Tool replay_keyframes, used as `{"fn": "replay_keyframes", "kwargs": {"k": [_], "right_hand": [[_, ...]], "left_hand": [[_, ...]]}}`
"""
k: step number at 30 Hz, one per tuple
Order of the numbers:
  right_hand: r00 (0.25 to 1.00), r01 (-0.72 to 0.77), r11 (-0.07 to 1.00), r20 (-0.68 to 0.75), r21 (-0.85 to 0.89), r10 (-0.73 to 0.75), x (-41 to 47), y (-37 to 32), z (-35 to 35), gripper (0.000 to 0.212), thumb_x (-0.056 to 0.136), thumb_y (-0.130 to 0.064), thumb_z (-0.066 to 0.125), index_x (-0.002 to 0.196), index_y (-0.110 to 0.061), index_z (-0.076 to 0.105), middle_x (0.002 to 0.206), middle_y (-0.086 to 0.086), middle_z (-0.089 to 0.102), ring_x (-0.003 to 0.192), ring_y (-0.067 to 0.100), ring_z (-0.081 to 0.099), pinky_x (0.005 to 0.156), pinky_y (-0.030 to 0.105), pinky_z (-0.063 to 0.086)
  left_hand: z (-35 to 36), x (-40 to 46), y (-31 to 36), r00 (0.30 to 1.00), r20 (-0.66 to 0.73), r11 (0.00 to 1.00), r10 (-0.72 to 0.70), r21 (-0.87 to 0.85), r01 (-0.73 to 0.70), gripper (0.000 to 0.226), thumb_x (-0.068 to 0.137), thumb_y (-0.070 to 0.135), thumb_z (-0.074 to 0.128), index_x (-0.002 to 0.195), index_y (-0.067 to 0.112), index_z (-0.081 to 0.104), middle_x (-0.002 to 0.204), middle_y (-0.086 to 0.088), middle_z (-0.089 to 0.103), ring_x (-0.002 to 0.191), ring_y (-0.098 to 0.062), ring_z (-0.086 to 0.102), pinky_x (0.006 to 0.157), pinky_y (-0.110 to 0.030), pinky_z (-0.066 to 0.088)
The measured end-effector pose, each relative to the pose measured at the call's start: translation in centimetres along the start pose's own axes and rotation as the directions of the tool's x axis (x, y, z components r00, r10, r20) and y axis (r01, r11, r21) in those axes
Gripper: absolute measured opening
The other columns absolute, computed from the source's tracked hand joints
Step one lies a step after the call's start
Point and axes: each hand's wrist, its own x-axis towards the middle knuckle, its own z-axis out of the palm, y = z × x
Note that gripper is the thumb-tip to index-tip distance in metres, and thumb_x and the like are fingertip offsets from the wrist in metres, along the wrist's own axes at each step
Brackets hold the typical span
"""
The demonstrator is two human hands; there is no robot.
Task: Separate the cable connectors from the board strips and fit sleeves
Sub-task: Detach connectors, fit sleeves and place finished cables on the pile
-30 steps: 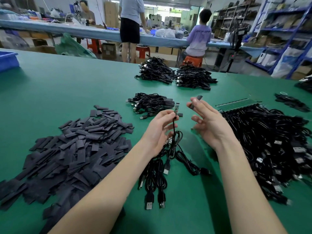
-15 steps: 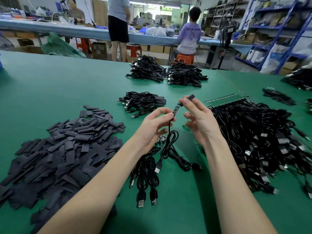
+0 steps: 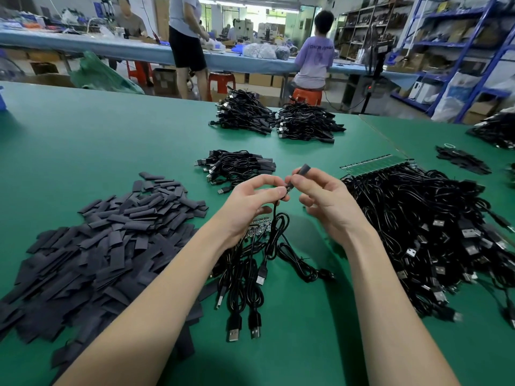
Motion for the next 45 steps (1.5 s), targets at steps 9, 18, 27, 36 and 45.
{"fn": "replay_keyframes", "kwargs": {"k": [9,18,27,36,45], "right_hand": [[0.986,-0.010,0.995,-0.167,0.096,0.026,0.5,0.6,-0.2,0.024,0.070,-0.047,0.087,0.090,-0.034,0.083,0.106,-0.004,0.078,0.058,0.005,0.036,0.049,0.015,0.030],[0.973,-0.032,0.995,-0.225,0.092,0.052,0.9,1.0,0.0,0.032,0.078,-0.042,0.084,0.100,-0.020,0.081,0.104,-0.006,0.075,0.061,0.006,0.037,0.048,0.017,0.027],[0.972,-0.067,0.998,-0.227,-0.004,0.064,1.0,1.6,0.1,0.052,0.076,-0.050,0.083,0.117,-0.019,0.076,0.116,-0.007,0.075,0.066,0.004,0.045,0.056,0.019,0.032],[0.976,-0.070,0.997,-0.204,0.010,0.071,0.8,1.9,0.3,0.053,0.075,-0.050,0.084,0.118,-0.021,0.076,0.109,-0.009,0.076,0.067,0.004,0.050,0.061,0.022,0.034],[0.953,0.156,0.988,-0.262,-0.001,-0.151,0.7,1.4,1.7,0.023,0.089,-0.029,0.079,0.109,-0.018,0.074,0.083,-0.003,0.079,0.058,-0.005,0.059,0.063,0.009,0.043]], "left_hand": [[0.7,0.0,-0.4,0.971,-0.074,0.927,0.229,0.321,-0.194,0.017,0.089,0.016,0.076,0.097,0.024,0.063,0.090,0.009,0.071,0.090,-0.006,0.068,0.078,-0.023,0.048],[1.2,0.1,-0.4,0.917,-0.189,0.873,0.352,0.418,-0.250,0.009,0.088,0.017,0.077,0.093,0.024,0.073,0.089,0.008,0.075,0.088,-0.005,0.069,0.066,-0.017,0.044],[0.8,0.1,-0.5,0.908,-0.188,0.850,0.374,0.461,-0.254,0.010,0.087,0.018,0.078,0.092,0.027,0.078,0.087,0.013,0.076,0.088,-0.009,0.070,0.075,-0.039,0.052],[0.8,-0.2,-0.4,0.913,-0.189,0.863,0.362,0.437,-0.252,0.010,0.087,0.018,0.079,0.090,0.028,0.077,0.086,0.013,0.076,0.086,-0.006,0.069,0.072,-0.034,0.050],[0.5,0.3,-0.5,0.952,-0.201,0.944,0.232,0.283,-0.171,0.012,0.085,0.014,0.080,0.088,0.019,0.070,0.075,0.006,0.075,0.074,-0.001,0.068,0.070,-0.010,0.045]]}}
